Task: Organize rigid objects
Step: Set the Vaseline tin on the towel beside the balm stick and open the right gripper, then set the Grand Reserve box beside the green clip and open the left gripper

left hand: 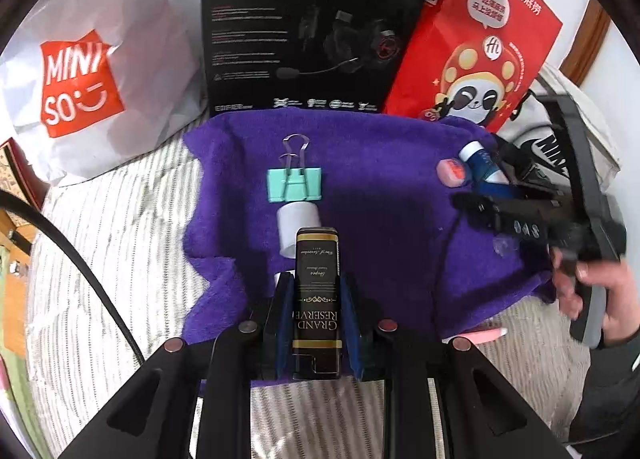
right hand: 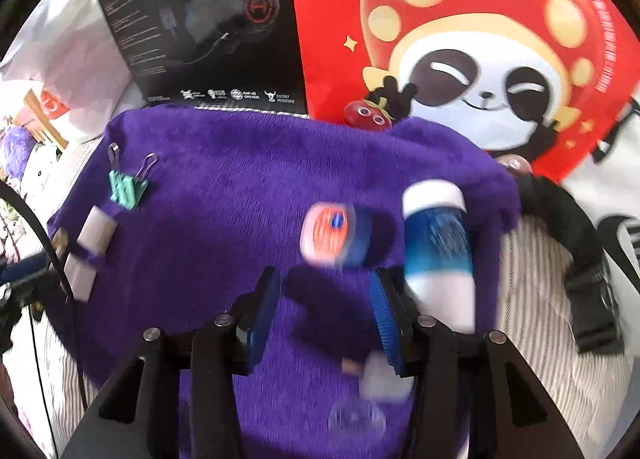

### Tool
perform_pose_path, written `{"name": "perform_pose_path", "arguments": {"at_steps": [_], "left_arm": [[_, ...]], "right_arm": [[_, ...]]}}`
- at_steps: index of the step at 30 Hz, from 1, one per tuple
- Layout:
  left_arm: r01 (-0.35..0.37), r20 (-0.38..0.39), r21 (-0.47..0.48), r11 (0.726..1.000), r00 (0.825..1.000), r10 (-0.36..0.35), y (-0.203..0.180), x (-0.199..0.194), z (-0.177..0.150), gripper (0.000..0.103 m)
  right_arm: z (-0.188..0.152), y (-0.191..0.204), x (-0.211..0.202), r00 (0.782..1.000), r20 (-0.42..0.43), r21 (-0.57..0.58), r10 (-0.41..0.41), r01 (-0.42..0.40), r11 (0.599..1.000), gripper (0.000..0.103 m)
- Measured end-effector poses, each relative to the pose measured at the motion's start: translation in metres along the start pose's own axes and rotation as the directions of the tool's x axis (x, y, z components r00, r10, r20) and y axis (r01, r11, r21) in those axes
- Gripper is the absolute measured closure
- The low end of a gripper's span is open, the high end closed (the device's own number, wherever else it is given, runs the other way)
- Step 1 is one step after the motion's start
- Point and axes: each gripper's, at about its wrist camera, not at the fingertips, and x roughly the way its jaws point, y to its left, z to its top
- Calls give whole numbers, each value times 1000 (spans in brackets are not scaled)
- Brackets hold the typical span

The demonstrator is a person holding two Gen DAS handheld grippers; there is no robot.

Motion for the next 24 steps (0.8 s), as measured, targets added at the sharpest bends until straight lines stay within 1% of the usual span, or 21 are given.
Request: {"name": "perform_pose_path", "arguments": {"at_steps": [1, 5, 7, 11, 13, 17, 19, 22, 24], "left_arm": [[6, -1, -3, 1000, 1000, -6, -1, 1, 1, 81], [8, -9, 12, 1000, 1000, -7, -13, 9, 8, 81], [7, -12, 28, 1000, 1000, -7, -19, 16, 14, 81], [-1, -20, 34, 999, 1000, 2, -28, 34, 29, 81], [6, -29, 37, 999, 1000, -5, -30, 43, 35, 81], [-14, -48, 35, 999, 999, 15, -33, 63, 44, 81], [-16, -49, 25, 1000, 999, 17, -32, 67, 45, 81], [-41, -59, 36, 998, 997, 43, -30, 72, 46, 81], [-73, -59, 56, 996, 995, 77, -33, 77, 46, 81]], "right_arm": [[-4, 0, -5, 1000, 6, 1, -1, 1, 1000, 53], [-26, -1, -35, 999, 44, 29, 5, -6, 1000, 52], [-32, -5, -47, 998, 60, 49, 10, -13, 999, 52], [-60, -15, -74, 995, 95, 88, 34, -43, 995, 52], [-71, -20, -85, 994, 100, 93, 37, -46, 995, 52], [-95, -29, -105, 994, 107, 93, 27, -37, 995, 52], [-104, -34, -112, 993, 108, 109, 37, -49, 993, 51], [-114, -37, -115, 992, 112, 146, 51, -67, 987, 51], [-117, -40, -115, 993, 102, 167, 60, -76, 983, 51]]}}
